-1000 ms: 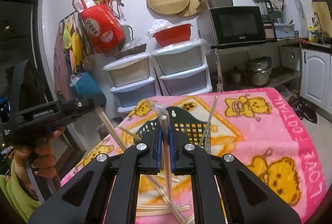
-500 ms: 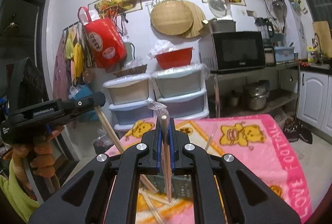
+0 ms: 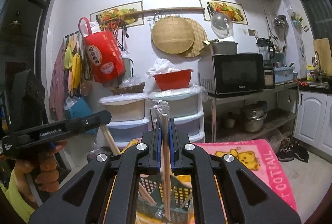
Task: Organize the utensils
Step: 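Raise the left tool's chopsticks and lower them into the caddy while the right tool does likewise, then open the left tool over the caddy while the right tool opens to release its chopsticks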
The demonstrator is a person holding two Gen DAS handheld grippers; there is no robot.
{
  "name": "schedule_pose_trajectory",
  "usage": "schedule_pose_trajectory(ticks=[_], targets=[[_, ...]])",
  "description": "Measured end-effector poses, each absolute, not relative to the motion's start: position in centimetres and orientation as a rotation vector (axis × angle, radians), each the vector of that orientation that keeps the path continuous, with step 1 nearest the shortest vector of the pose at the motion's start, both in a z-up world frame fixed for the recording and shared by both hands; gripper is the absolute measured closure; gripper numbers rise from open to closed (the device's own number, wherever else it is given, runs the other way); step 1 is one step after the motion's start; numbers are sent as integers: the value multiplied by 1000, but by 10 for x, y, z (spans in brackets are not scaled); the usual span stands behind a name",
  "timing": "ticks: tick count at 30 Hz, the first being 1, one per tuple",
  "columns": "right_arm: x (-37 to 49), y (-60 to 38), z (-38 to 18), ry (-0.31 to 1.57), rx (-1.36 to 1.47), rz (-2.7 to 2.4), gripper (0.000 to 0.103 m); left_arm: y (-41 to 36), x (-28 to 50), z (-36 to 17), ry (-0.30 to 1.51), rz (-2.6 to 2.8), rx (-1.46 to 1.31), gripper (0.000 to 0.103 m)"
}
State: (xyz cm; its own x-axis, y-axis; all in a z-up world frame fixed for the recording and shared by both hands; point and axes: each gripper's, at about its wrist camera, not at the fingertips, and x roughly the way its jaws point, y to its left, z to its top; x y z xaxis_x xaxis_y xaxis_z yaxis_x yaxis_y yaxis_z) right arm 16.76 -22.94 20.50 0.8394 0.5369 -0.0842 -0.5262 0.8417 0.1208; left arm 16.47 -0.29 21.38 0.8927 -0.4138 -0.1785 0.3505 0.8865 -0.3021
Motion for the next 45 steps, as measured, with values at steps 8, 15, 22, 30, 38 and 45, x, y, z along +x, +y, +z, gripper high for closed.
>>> schedule_pose_trajectory(ticks=[8,15,22,30,38,45], targets=[[189,-218,213,95,86,564,97,-10,183,212,245,-367,-225,100],[214,-208,200,129,85,563,97,-10,202,192,281,-328,-208,100],[233,-203,174,176,84,544,97,-10,209,176,295,-310,-199,100],[245,-202,151,241,114,524,97,-14,221,155,354,-321,-197,100],[251,-208,135,324,144,491,97,-12,229,136,434,-331,-216,100],[249,-214,124,367,156,481,96,-12,230,127,458,-342,-217,100]])
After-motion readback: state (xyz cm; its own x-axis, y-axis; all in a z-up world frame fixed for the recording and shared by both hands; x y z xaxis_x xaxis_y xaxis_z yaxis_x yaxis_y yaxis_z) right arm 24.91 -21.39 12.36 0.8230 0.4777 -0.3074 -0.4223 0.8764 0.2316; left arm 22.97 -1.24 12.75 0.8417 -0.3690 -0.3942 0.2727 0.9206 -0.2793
